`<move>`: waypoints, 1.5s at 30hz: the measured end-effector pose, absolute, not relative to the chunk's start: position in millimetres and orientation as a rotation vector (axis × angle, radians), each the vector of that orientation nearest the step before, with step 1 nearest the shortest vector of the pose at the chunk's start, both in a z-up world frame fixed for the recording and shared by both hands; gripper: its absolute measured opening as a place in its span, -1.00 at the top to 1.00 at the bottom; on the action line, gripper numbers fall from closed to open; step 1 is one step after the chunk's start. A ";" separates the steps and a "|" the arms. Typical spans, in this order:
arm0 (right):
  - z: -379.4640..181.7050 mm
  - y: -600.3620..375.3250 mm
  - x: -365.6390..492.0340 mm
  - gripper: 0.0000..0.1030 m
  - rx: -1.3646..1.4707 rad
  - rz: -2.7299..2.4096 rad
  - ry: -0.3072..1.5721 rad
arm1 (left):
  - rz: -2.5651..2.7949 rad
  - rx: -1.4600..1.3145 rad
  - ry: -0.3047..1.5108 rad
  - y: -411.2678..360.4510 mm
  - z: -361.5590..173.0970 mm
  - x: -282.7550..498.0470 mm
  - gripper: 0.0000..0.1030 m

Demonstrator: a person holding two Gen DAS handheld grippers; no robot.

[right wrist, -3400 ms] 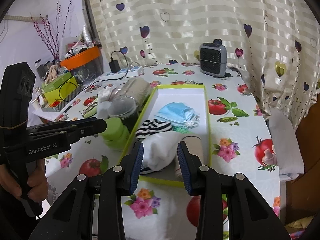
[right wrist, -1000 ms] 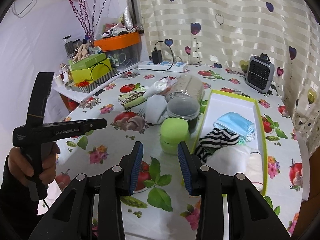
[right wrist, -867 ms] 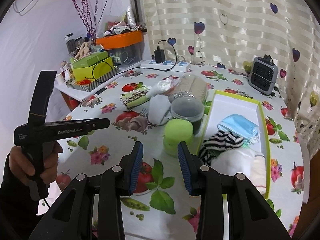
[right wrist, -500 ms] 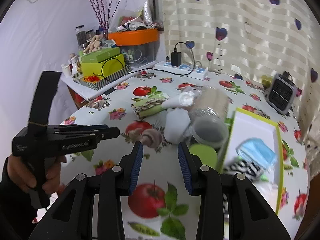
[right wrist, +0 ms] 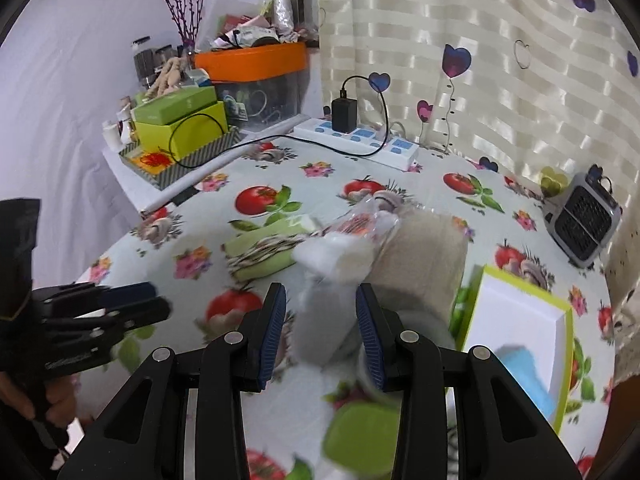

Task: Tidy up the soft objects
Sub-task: 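Grasp the green cloth with the left gripper while the right gripper grasps the white towel, then carry the green cloth and white towel toward the white box with both grippers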

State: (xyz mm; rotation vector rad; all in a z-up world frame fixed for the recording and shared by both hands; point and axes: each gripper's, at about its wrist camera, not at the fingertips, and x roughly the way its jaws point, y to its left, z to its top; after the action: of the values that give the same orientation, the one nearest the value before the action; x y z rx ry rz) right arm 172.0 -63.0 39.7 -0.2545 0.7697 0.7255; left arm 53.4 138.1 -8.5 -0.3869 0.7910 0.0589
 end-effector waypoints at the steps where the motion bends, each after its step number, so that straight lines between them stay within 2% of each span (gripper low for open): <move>1: 39.4 -62.2 179.3 0.27 -0.252 0.724 0.780 | 0.059 -0.386 0.790 139.4 -8.6 54.4 0.34; 10: 22.6 -42.3 230.2 0.27 -0.265 0.745 0.891 | 0.070 -0.350 0.780 153.7 -4.8 80.6 0.32; 18: 8.6 -24.5 226.5 0.27 -0.340 0.775 0.958 | 0.056 -0.295 0.794 160.1 -5.9 119.7 0.31; 27: 12.4 -10.1 205.7 0.27 -0.437 0.903 0.972 | 0.059 -0.277 0.821 170.4 -17.3 151.6 0.31; 40: 1.8 2.7 225.3 0.27 -0.429 0.748 0.977 | 0.029 -0.221 0.893 158.9 -44.4 185.1 0.24; 42: 0.6 3.8 226.2 0.44 -0.428 0.743 0.976 | 0.035 -0.211 0.896 157.8 -45.6 184.8 0.24; 45: 1.6 4.6 223.1 0.57 -0.422 0.750 0.963 | 0.049 -0.184 0.895 153.5 -45.4 181.7 0.44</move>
State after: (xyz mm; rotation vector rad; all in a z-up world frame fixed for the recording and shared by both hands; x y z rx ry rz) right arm 223.1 4.6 1.6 -0.4218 0.9626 0.7496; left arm 181.7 153.5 -45.4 -0.1844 0.8949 0.0493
